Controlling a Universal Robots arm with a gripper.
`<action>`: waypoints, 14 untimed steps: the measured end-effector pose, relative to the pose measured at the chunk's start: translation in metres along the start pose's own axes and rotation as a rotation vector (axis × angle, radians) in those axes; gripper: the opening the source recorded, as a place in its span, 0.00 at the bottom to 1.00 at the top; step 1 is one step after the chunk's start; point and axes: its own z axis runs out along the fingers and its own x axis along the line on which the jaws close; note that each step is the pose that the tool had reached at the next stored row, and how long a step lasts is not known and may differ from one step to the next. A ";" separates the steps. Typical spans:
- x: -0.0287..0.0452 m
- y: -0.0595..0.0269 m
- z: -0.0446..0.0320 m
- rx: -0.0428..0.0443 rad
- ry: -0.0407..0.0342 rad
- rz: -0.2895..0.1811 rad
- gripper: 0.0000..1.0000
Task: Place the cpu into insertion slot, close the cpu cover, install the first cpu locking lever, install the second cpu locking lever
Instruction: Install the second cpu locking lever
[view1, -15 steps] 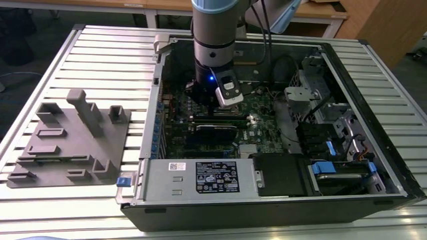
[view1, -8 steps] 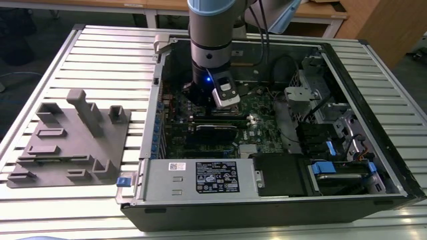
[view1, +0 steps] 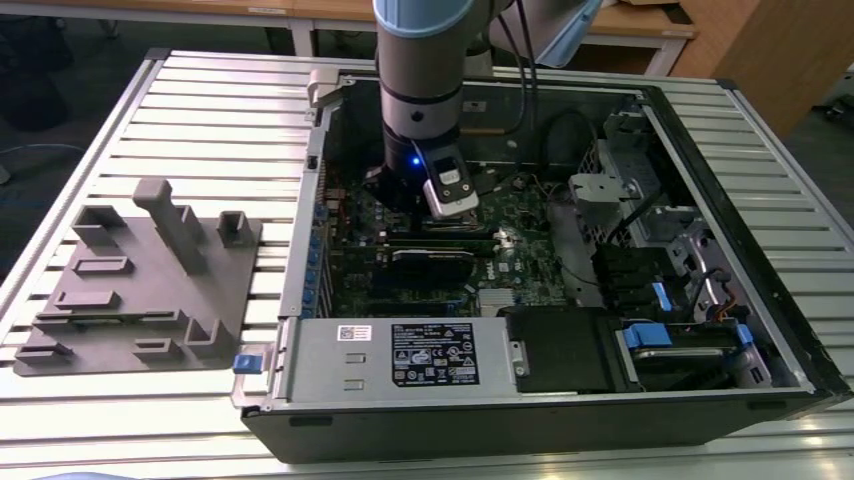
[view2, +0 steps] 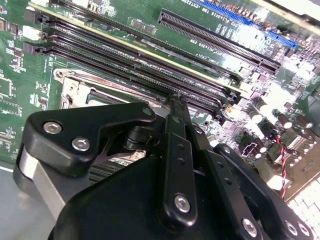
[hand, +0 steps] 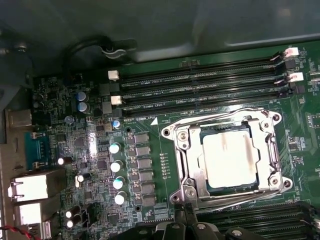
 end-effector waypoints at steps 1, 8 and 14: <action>0.0000 0.0000 0.0002 -0.0001 0.0000 0.000 0.11; 0.0001 0.0000 0.0004 -0.0018 0.0006 -0.007 0.11; 0.0000 0.0002 -0.0048 -0.0023 -0.0015 -0.007 0.11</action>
